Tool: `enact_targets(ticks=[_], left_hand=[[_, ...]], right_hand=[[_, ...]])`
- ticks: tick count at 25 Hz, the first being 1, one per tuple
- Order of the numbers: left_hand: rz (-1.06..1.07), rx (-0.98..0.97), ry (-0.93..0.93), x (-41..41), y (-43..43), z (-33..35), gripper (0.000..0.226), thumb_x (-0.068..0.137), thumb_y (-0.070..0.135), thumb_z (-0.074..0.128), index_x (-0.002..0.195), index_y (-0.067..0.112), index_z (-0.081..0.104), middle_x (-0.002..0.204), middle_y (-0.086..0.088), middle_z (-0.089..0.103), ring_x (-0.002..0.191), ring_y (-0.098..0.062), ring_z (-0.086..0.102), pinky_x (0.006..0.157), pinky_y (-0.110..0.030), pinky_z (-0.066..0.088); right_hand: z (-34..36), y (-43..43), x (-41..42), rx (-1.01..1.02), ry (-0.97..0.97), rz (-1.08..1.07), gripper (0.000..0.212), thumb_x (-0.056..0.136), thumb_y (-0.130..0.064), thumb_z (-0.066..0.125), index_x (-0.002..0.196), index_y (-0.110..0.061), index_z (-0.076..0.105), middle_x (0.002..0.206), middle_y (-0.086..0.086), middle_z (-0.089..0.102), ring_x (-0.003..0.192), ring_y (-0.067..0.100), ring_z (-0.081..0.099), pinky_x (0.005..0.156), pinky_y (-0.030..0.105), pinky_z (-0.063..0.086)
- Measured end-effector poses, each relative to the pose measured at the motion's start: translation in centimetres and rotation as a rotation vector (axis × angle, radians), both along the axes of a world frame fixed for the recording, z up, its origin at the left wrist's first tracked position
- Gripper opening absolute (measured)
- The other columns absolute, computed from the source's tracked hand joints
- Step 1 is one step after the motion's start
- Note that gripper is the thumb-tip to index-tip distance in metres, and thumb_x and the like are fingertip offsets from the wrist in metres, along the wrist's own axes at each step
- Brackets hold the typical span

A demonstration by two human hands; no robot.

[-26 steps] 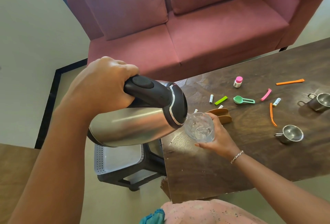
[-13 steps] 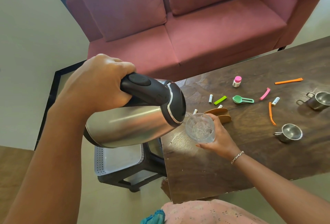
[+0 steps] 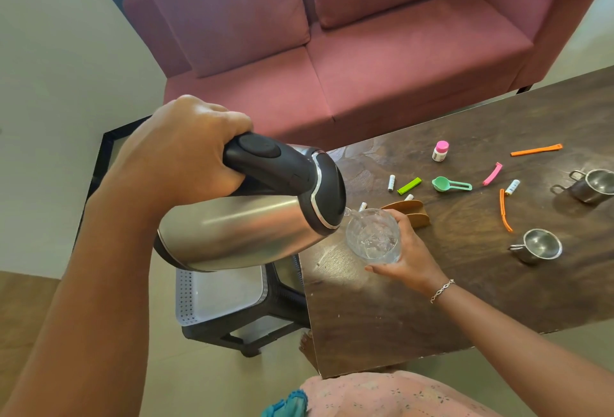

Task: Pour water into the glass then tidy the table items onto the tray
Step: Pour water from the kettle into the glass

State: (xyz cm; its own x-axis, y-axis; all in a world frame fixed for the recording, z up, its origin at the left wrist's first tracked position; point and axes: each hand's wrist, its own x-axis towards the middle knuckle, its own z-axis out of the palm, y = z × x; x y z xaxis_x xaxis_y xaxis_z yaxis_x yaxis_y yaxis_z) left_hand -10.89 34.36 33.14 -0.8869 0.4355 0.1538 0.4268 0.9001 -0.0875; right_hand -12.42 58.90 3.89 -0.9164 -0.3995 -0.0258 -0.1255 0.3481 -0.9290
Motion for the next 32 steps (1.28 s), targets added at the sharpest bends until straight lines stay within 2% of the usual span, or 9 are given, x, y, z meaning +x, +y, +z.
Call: enact_targets(ticks=[7, 11, 15, 18, 24, 29, 32], left_hand=[[0.014, -0.031, -0.011, 0.2, 0.3, 0.5, 0.005, 0.052, 0.01, 0.053, 0.05, 0.006, 0.05, 0.045, 0.003, 0.028, 0.04, -0.025, 0.028, 0.039, -0.03, 0.035], [0.001, -0.042, -0.013, 0.2, 0.5, 0.9, 0.005, 0.053, 0.01, 0.051, 0.05, 0.006, 0.05, 0.045, 0.003, 0.027, 0.038, -0.024, 0.028, 0.04, -0.028, 0.034], [0.002, -0.053, -0.015, 0.1, 0.2, 1.2, 0.02, 0.058, 0.021, 0.041, 0.051, 0.006, 0.051, 0.043, 0.0, 0.032, 0.037, -0.027, 0.032, 0.038, -0.03, 0.036], [0.012, -0.06, -0.014, 0.1, 0.0, 1.3, 0.017, 0.056, 0.018, 0.046, 0.052, 0.004, 0.055, 0.042, -0.002, 0.038, 0.037, -0.028, 0.035, 0.038, -0.03, 0.038], [0.007, -0.076, 0.013, 0.2, 0.2, 2.0, 0.008, 0.053, 0.01, 0.055, 0.053, 0.003, 0.058, 0.041, -0.005, 0.044, 0.036, -0.028, 0.038, 0.039, -0.029, 0.039], [0.003, -0.085, 0.031, 0.3, 0.1, 2.3, 0.01, 0.053, 0.01, 0.057, 0.054, 0.002, 0.061, 0.041, -0.009, 0.048, 0.036, -0.031, 0.042, 0.038, -0.034, 0.042], [0.006, -0.085, 0.036, 0.2, 0.0, 2.3, 0.012, 0.052, 0.011, 0.056, 0.055, 0.001, 0.061, 0.041, -0.01, 0.049, 0.036, -0.032, 0.043, 0.039, -0.036, 0.043]], right_hand=[[-0.1, 0.0, 0.0, -0.01, 0.001, 0.003, 0.096, 0.052, -0.017, 0.089, 0.125, -0.027, 0.027, 0.123, -0.005, 0.042, 0.114, 0.014, 0.046, 0.093, 0.023, 0.041], [-0.3, 0.1, 0.0, -0.012, 0.004, 0.001, 0.097, 0.051, -0.018, 0.089, 0.125, -0.027, 0.027, 0.124, -0.005, 0.042, 0.114, 0.014, 0.046, 0.095, 0.027, 0.043], [-0.4, 0.2, 0.0, -0.007, 0.001, 0.008, 0.098, 0.05, -0.022, 0.09, 0.126, -0.027, 0.027, 0.126, -0.003, 0.042, 0.116, 0.017, 0.046, 0.095, 0.03, 0.044], [-0.6, 0.2, -0.1, -0.011, -0.002, 0.004, 0.098, 0.048, -0.027, 0.089, 0.125, -0.027, 0.027, 0.126, -0.003, 0.043, 0.115, 0.017, 0.046, 0.095, 0.03, 0.044], [-1.0, 0.3, -0.1, -0.021, -0.022, -0.006, 0.098, 0.05, -0.019, 0.09, 0.125, -0.028, 0.027, 0.125, -0.003, 0.043, 0.116, 0.017, 0.046, 0.094, 0.025, 0.041], [-1.3, 0.1, 0.0, -0.031, -0.019, -0.009, 0.098, 0.048, -0.018, 0.09, 0.124, -0.026, 0.029, 0.125, -0.001, 0.044, 0.116, 0.019, 0.047, 0.095, 0.024, 0.039], [-1.2, 0.0, 0.0, -0.042, -0.02, -0.009, 0.098, 0.045, -0.025, 0.089, 0.124, -0.026, 0.029, 0.125, 0.0, 0.046, 0.115, 0.019, 0.048, 0.097, 0.025, 0.039]])
